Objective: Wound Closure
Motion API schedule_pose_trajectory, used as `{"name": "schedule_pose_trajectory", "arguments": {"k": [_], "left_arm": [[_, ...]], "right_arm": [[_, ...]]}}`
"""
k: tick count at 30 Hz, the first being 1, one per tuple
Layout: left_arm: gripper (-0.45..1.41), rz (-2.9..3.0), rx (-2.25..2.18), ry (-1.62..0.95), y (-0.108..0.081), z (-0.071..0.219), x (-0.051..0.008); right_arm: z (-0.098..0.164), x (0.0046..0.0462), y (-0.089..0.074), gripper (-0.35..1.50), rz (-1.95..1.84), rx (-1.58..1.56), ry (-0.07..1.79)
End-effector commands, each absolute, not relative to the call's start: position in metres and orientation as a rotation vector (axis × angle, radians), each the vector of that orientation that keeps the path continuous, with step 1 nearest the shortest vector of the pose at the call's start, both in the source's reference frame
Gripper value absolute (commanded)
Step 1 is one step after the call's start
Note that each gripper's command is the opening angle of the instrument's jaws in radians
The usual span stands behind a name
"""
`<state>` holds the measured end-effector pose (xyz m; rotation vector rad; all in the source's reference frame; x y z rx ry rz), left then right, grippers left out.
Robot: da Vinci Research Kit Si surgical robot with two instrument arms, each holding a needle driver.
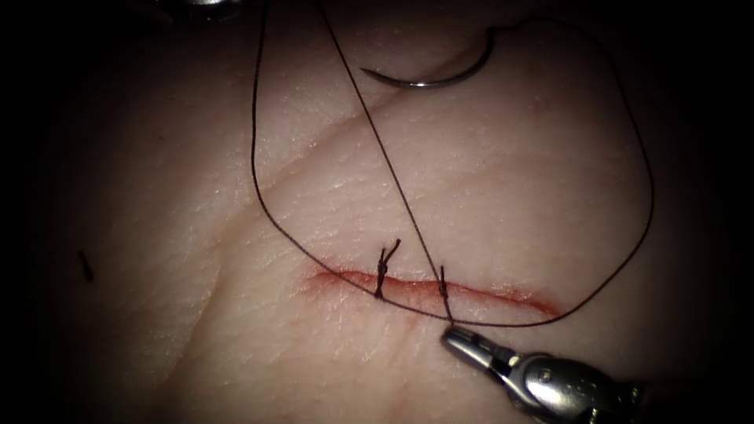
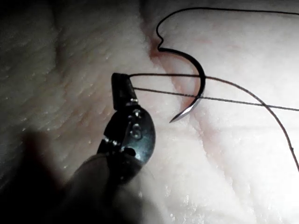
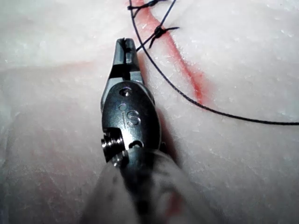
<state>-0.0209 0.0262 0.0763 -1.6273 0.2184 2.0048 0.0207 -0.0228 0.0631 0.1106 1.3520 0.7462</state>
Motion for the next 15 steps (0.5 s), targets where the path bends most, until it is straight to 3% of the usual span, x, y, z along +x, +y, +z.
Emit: {"name": "schedule_pose_trajectory", "arguments": {"k": [1, 2, 5, 7, 15], "left_arm": [[-0.45, 1.998, -1.669, 0.195, 0.026, 0.076, -0.0220], [-0.45, 1.996, -1.688, 0.177, 0.025, 0.075, -0.0225], [-0.45, 1.981, -1.752, 0.107, 0.023, 0.072, -0.0241], [-0.45, 1.956, -1.795, 0.068, 0.022, 0.070, -0.0250], [-0.45, 1.898, -1.921, -0.065, 0.018, 0.059, -0.0279]], "right_arm": [[0.063, 0.0212, -0.023, 0.79, 0.751, 0.118, 1.351], [0.063, 0.0211, -0.023, 0.96, 0.754, 0.121, 1.349], [0.062, 0.0212, -0.022, 1.22, 0.761, 0.133, 1.342], [0.060, 0.0213, -0.021, 1.28, 0.760, 0.149, 1.330], [0.058, 0.0212, -0.018, 1.25, 0.746, 0.199, 1.262]]}}
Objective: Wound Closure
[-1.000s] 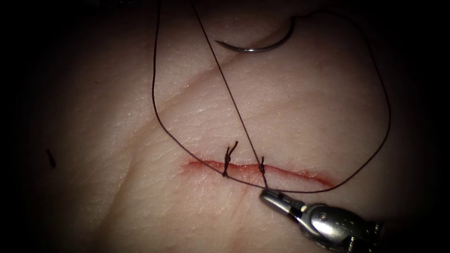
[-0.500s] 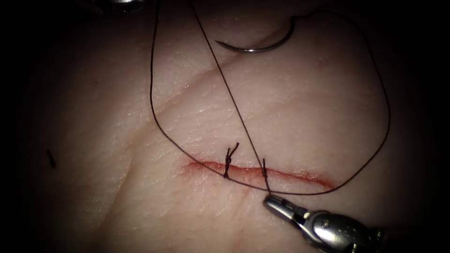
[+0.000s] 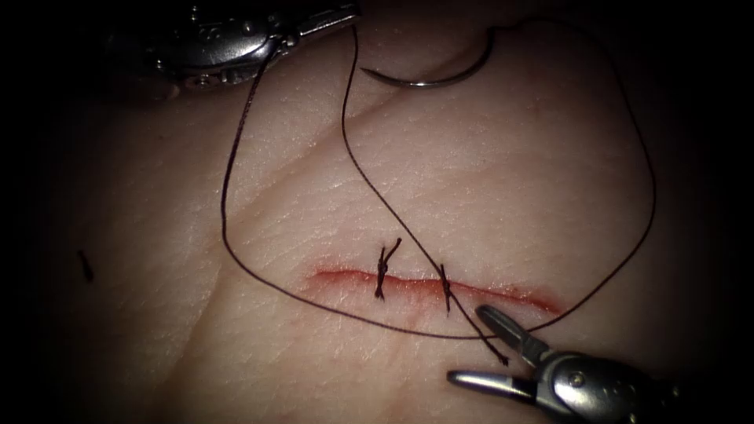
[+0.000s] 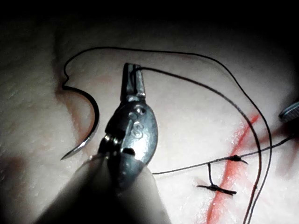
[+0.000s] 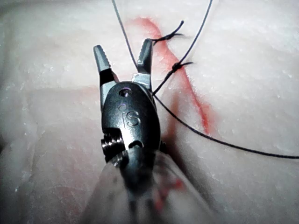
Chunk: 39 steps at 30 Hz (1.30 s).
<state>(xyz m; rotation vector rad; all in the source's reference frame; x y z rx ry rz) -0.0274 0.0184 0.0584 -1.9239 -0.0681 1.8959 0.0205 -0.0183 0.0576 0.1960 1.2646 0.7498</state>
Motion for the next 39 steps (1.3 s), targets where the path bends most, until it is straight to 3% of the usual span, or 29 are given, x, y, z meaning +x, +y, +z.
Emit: {"name": "schedule_pose_trajectory", "arguments": {"k": [1, 11, 39], "left_arm": [[-0.45, 1.894, -1.932, -0.079, 0.018, 0.058, -0.0282], [-0.45, 1.901, -1.983, -0.187, 0.015, 0.047, -0.0307], [-0.45, 1.908, -2.084, -0.232, 0.012, 0.039, -0.0339]], "right_arm": [[0.058, 0.0212, -0.018, 1.25, 0.743, 0.206, 1.248], [0.062, 0.0222, -0.014, 1.15, 0.683, 0.158, 1.134], [0.066, 0.0269, -0.011, 1.16, 0.618, 0.104, 1.040]]}}
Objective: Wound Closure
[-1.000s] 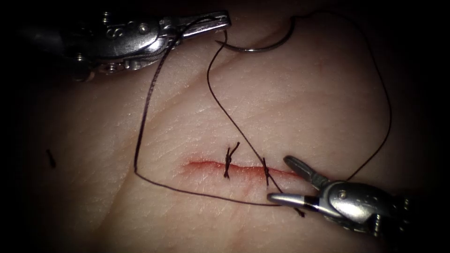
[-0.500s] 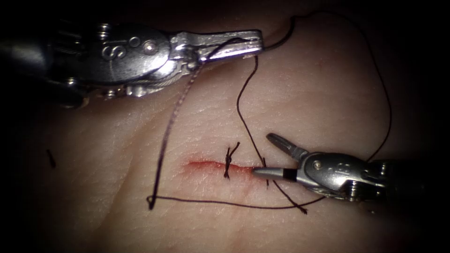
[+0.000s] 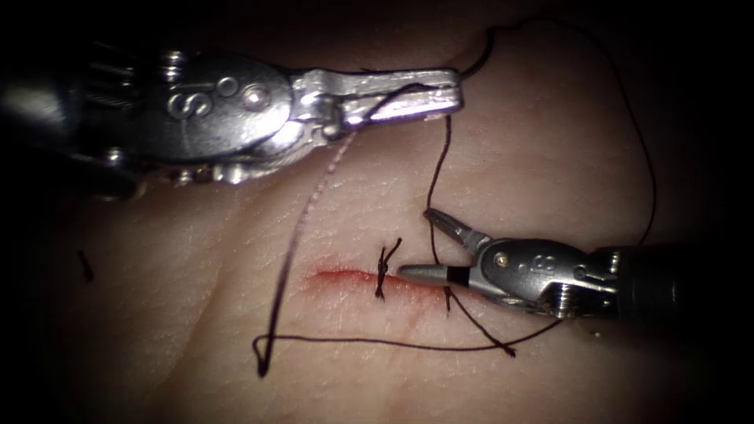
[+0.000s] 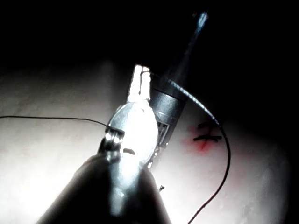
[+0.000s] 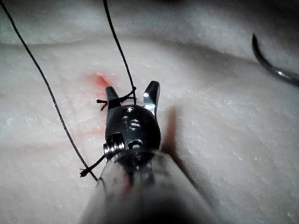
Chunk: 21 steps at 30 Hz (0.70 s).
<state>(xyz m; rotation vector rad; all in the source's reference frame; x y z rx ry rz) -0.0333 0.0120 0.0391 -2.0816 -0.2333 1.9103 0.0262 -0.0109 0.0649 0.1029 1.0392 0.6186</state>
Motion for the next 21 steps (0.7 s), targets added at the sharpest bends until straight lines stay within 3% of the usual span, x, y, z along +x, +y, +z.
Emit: {"name": "schedule_pose_trajectory", "arguments": {"k": [1, 21], "left_arm": [[-0.45, 1.909, -2.085, -0.235, 0.0120, 0.0392, -0.0340], [-0.45, 1.929, -2.110, -0.272, 0.0115, 0.0389, -0.0354]], "right_arm": [[0.0656, 0.0270, -0.0114, 1.18, 0.618, 0.103, 1.040], [0.0664, 0.0288, -0.0110, 1.18, 0.627, 0.092, 1.034]]}}
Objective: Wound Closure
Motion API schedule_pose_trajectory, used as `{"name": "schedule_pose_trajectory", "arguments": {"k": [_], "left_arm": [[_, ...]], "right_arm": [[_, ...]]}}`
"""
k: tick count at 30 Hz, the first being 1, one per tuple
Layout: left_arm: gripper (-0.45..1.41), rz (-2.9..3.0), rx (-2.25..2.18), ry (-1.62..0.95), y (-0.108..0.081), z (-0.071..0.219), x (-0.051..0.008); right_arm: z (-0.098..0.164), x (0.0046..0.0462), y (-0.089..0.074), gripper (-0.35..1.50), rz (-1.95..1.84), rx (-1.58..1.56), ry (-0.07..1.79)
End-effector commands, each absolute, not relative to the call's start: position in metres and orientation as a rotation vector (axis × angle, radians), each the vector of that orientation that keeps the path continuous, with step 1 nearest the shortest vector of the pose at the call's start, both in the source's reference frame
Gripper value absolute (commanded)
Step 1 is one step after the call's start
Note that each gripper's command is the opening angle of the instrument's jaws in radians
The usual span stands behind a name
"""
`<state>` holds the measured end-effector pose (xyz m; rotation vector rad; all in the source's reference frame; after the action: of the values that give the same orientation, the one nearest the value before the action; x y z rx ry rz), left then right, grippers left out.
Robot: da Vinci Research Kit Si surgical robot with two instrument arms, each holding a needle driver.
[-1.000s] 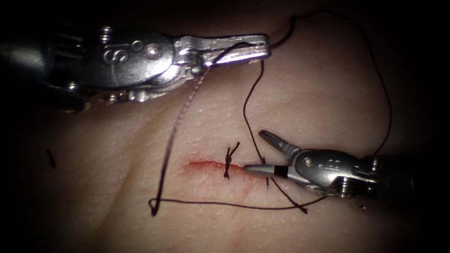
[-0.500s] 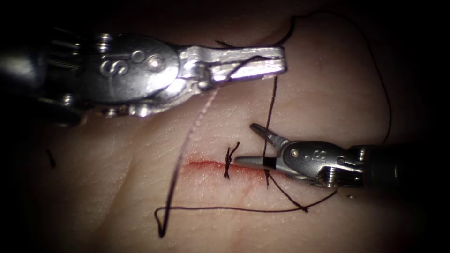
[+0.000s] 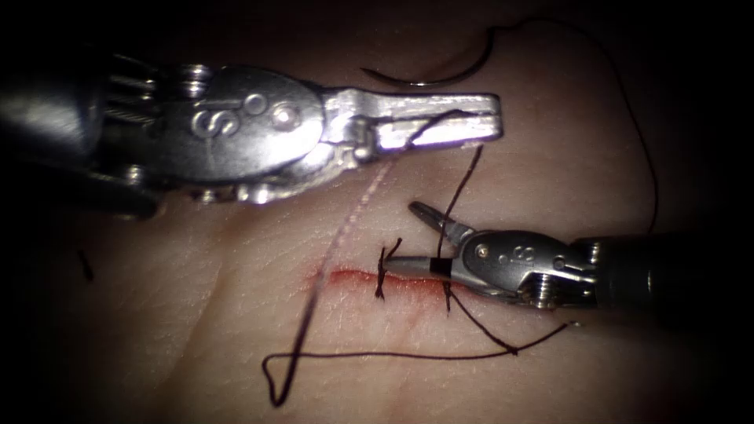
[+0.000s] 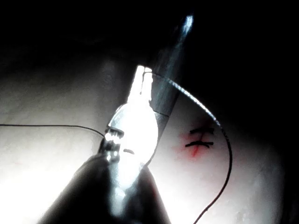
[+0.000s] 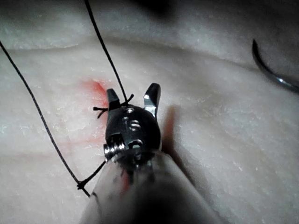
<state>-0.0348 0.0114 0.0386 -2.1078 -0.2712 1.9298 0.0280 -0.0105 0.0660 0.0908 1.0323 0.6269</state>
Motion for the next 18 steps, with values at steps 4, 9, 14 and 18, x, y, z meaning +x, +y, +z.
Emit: {"name": "schedule_pose_trajectory", "arguments": {"k": [4, 9, 14, 18], "left_arm": [[-0.45, 1.927, -2.113, -0.274, 0.0115, 0.0388, -0.0353], [-0.45, 1.928, -2.119, -0.272, 0.0115, 0.0380, -0.0352], [-0.45, 1.926, -2.121, -0.273, 0.0113, 0.0371, -0.0354], [-0.45, 1.927, -2.125, -0.276, 0.0112, 0.0372, -0.0356]], "right_arm": [[0.0665, 0.0294, -0.0111, 1.27, 0.629, 0.088, 1.033], [0.0663, 0.0295, -0.0117, 1.28, 0.625, 0.087, 1.036], [0.0663, 0.0293, -0.0116, 1.27, 0.626, 0.086, 1.037], [0.0662, 0.0292, -0.0117, 0.93, 0.628, 0.071, 1.062]]}}
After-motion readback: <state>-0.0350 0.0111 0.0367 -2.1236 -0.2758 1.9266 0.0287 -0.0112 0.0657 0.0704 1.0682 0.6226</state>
